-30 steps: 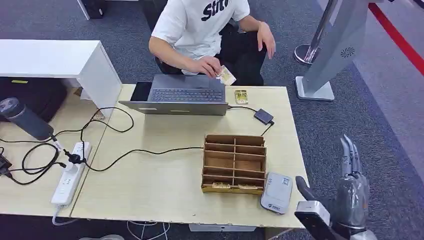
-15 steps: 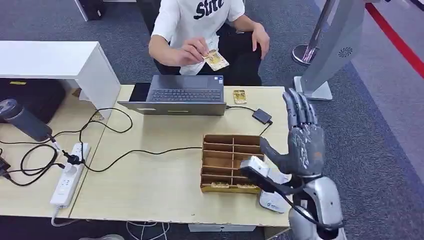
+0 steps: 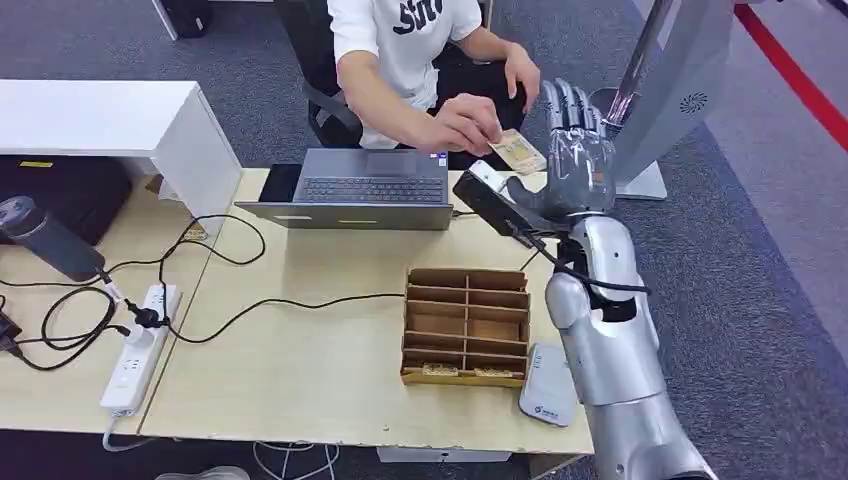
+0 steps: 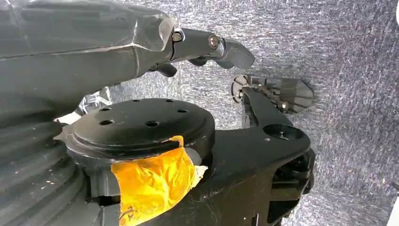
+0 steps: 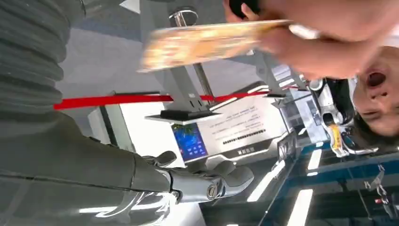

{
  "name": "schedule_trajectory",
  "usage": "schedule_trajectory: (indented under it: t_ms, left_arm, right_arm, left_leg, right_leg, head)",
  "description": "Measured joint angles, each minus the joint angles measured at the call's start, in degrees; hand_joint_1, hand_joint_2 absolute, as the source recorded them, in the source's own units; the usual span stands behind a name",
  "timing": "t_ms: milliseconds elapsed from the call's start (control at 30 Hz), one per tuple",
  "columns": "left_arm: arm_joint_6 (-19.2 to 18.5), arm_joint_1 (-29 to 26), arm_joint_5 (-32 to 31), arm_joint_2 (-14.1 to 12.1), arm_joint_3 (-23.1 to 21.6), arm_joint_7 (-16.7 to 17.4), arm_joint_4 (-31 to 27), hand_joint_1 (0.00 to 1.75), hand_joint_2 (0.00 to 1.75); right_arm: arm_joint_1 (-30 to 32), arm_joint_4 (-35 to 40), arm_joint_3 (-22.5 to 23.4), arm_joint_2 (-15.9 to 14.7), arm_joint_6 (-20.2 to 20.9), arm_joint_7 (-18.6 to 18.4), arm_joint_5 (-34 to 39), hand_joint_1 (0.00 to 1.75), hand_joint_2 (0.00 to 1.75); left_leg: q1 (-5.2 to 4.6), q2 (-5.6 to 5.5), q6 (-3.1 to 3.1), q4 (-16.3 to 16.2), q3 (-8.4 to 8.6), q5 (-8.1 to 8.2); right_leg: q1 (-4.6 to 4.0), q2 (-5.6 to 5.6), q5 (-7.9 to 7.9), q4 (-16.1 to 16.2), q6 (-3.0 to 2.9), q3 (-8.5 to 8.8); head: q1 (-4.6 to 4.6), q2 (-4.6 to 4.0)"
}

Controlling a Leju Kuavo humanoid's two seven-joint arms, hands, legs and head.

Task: Pass the card to the sensor for recognition and then transmit it.

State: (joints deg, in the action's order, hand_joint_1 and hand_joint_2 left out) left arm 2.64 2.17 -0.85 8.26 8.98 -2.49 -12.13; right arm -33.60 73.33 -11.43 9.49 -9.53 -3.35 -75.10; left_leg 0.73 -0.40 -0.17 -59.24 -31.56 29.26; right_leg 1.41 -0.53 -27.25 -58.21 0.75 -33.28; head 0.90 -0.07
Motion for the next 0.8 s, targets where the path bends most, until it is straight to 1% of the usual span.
schedule_trajectory:
  t_ms: [200,233,267,400,567,700,800]
  left_arm:
    - [0.0,0.0,0.0,0.0,0.0,0.0,0.0,0.00,1.75]
    - [0.0,0.0,0.0,0.0,0.0,0.0,0.0,0.00,1.75]
    - [0.0,0.0,0.0,0.0,0.0,0.0,0.1,0.00,1.75]
    - [0.0,0.0,0.0,0.0,0.0,0.0,0.2,0.00,1.75]
    - [-0.2,0.0,0.2,0.0,0.0,0.0,0.3,0.00,1.75]
    - [-0.6,0.0,1.3,0.0,0.0,-0.2,0.3,0.00,1.75]
    - [-1.0,0.0,1.5,0.0,0.0,-0.3,0.4,0.00,1.75]
  right_arm:
    - [-0.3,-1.4,0.3,1.0,-0.4,0.4,0.1,0.00,1.75]
    - [-0.3,-1.6,0.3,1.1,-0.5,0.4,0.1,1.61,1.75]
    - [-0.3,-1.8,0.4,1.2,-0.5,0.4,0.1,1.75,1.75]
    - [-0.4,-2.3,1.2,1.9,-0.5,1.7,1.1,1.75,1.75]
    - [-0.5,-2.7,1.2,2.3,-0.4,2.4,1.2,1.75,1.75]
    - [-0.5,-2.8,1.2,2.7,0.4,3.4,1.6,1.75,1.75]
    - [-0.5,-2.8,1.1,3.0,0.9,3.4,1.9,1.75,1.75]
  left_leg:
    - [0.00,0.01,0.00,0.0,-0.02,0.00]
    - [0.00,0.01,0.00,0.0,-0.02,0.00]
    - [0.00,0.01,0.00,0.0,-0.02,0.00]
    - [0.00,0.01,0.00,0.0,-0.03,0.00]
    - [0.00,0.00,0.00,0.0,-0.05,0.00]
    - [0.00,0.01,0.00,0.0,-0.05,0.00]
    - [0.00,0.01,0.00,0.0,-0.05,0.00]
  right_leg:
    - [0.00,-0.01,0.00,0.0,0.00,-0.03]
    - [0.00,-0.01,0.00,0.0,0.00,-0.03]
    - [0.00,-0.01,0.00,0.0,0.00,-0.03]
    - [0.00,0.00,0.01,0.0,0.00,-0.03]
    - [0.00,0.01,0.00,0.0,0.00,-0.04]
    - [0.00,0.00,0.00,0.0,0.00,-0.05]
    - [0.00,0.00,0.00,0.0,0.00,-0.06]
  head:
    - [0.00,0.00]
    - [0.00,0.00]
    - [0.00,0.00]
    - [0.00,0.00]
    - [-0.02,0.00]
    - [0.00,0.00]
    - [0.00,0.00]
